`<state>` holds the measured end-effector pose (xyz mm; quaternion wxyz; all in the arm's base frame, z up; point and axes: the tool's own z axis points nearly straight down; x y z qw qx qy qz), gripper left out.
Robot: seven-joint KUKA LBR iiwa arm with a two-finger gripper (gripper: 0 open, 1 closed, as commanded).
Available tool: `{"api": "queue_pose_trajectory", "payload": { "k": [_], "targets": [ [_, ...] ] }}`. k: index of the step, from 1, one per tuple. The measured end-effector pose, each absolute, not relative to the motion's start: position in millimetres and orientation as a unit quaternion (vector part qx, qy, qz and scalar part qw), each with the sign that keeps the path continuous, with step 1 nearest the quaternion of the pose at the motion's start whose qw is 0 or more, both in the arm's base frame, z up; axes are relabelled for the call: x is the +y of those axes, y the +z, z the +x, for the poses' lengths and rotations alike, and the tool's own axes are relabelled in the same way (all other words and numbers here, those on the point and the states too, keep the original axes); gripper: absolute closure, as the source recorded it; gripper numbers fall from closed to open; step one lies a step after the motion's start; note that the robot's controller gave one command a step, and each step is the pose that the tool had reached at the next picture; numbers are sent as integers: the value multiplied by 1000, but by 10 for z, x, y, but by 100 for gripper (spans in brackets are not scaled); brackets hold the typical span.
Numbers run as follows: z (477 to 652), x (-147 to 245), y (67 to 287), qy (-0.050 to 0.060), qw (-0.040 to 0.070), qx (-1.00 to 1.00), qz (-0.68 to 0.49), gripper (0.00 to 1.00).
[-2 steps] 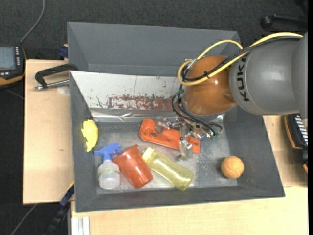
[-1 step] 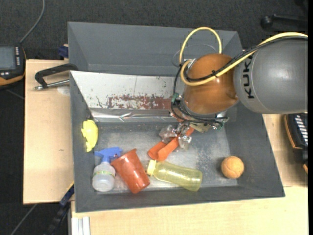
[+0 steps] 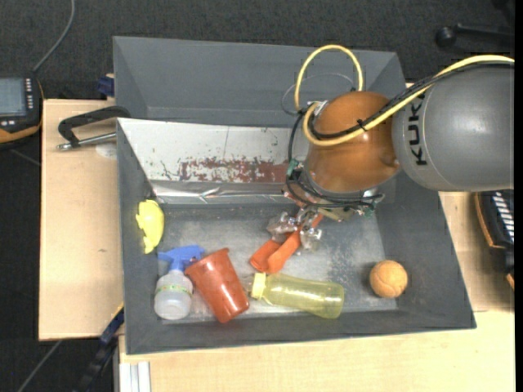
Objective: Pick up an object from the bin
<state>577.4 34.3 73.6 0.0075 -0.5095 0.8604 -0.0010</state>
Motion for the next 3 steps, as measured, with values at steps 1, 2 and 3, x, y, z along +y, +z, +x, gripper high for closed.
{"api": "queue_pose_trajectory", "payload": {
  "k": [1, 2, 3],
  "targets": [
    [5768, 230, 1860, -1, 11, 860, -510, 100],
    [5767, 230, 1860, -1, 11, 860, -510, 100],
    [5802, 181, 2443, -1, 12, 854, -520, 100]
  ]
}}
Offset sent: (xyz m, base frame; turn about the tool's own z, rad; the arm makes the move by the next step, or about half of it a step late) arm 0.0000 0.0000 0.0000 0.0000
